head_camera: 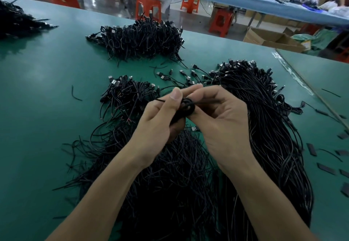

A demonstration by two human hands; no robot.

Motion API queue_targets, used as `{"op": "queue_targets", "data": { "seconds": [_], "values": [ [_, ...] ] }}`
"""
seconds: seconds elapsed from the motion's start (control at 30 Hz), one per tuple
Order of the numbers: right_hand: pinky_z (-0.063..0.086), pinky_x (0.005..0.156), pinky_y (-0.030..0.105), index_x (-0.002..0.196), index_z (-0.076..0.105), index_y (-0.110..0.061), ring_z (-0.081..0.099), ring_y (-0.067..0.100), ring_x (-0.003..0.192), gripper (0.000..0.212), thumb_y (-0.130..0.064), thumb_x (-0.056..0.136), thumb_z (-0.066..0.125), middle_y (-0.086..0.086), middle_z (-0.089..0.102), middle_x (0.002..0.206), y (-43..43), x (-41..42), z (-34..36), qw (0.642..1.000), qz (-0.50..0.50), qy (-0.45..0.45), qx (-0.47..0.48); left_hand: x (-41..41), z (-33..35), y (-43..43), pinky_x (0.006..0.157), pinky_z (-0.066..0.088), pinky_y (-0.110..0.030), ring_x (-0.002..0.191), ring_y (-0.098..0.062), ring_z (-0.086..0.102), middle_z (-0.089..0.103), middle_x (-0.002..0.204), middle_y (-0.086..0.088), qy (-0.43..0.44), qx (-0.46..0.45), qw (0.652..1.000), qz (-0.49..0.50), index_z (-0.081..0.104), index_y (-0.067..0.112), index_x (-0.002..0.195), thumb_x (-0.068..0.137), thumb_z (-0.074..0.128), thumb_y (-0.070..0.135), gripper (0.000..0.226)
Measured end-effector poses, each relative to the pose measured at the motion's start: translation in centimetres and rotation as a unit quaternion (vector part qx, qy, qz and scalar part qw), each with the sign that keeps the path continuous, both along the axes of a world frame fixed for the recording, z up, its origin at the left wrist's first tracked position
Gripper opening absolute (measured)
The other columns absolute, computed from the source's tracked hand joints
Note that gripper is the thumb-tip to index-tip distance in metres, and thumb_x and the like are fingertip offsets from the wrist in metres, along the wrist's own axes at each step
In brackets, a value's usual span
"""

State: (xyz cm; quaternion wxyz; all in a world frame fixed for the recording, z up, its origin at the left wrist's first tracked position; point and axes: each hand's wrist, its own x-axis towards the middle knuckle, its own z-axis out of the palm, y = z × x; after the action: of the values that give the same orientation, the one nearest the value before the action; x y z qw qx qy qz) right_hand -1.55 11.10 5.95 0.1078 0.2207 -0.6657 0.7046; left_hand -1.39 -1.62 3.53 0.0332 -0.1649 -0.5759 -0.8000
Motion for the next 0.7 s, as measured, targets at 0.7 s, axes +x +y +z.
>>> {"op": "queue_targets", "data": {
  "seconds": [0.7],
  "values": [
    [0.042, 0.079, 0.005, 0.101, 0.075, -0.013, 0.054, 0.0, 0.082, 0.01, -0.011, 0.093, 0.069, -0.004, 0.065, 0.094, 0.4, 1.4, -0.4, 0.892, -0.166, 0.145, 0.395, -0.4, -0.4, 0.4, 0.04, 0.02, -0.02, 0.04, -0.011, 0.023, 0.036, 0.047, 0.0, -0.074, 0.005, 0.99, 0.116, 0.08, 0.013, 0.09, 0.091, 0.042, 0.057, 0.059]
  ]
}}
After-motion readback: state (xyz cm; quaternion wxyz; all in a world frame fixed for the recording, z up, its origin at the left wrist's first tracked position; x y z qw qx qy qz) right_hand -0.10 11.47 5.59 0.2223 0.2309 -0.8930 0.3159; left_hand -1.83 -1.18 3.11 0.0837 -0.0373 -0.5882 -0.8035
